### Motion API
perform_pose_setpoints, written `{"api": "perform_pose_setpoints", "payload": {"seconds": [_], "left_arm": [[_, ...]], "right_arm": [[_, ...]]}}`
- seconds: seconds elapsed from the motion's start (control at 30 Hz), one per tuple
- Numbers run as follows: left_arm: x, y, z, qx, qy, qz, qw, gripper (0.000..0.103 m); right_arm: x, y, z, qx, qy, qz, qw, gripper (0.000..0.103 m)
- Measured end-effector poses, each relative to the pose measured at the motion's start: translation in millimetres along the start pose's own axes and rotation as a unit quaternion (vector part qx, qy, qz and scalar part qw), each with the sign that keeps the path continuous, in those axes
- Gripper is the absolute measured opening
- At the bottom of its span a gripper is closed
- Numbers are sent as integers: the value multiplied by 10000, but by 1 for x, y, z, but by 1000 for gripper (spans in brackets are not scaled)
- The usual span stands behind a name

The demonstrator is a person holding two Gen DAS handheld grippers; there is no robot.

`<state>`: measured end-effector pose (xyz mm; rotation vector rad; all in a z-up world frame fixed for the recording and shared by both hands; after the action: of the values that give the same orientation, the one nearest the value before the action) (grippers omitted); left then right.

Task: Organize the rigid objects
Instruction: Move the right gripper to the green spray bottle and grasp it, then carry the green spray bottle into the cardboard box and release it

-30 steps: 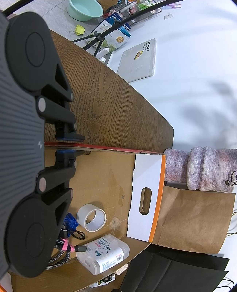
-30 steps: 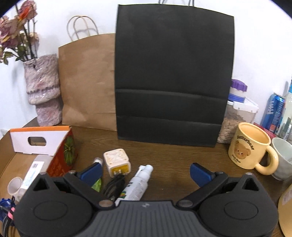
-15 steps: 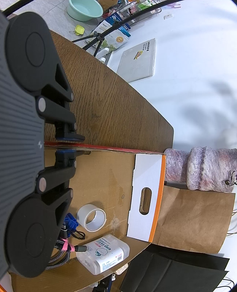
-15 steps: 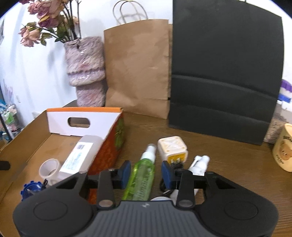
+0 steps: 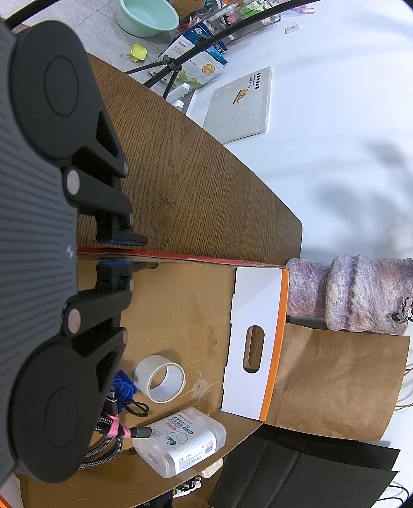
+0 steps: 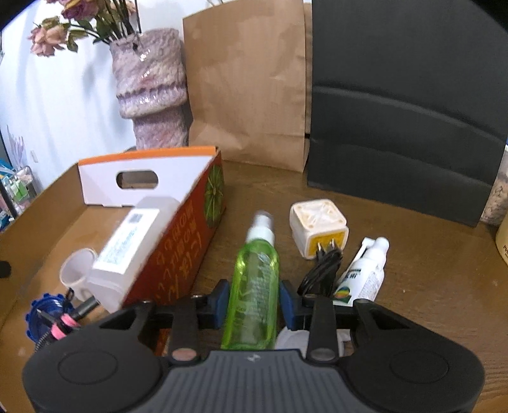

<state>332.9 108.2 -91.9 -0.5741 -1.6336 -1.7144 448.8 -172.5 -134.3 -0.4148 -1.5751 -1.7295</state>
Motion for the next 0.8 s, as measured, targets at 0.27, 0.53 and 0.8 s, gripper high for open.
{"api": "perform_pose_setpoints", "payload": {"seconds": [0.27, 0.53, 0.8], "left_arm": [[0, 0, 0, 1, 3, 1, 10000, 10], [0, 0, 0, 2, -2, 2, 10000, 10], [0, 0, 0, 2, -3, 3, 10000, 10]], "right_arm": [[1, 0, -1, 58, -97, -128, 9999, 30], [17, 12, -8, -45, -175, -427, 9989, 30], [31, 23, -15, -162, -241, -678, 9973, 30]]}}
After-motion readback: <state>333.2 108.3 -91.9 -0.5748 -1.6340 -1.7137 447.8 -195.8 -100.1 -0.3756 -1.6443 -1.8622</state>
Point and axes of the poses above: each gripper's, at about its wrist camera, not at the fingertips, and x roughly against the way its jaws point, z to its left, y to its top, the point moved 10 cm from there along -x, roughly the way its jaws point, and after that the axes turned 10 degrees about -x, right-handed, at the moved point
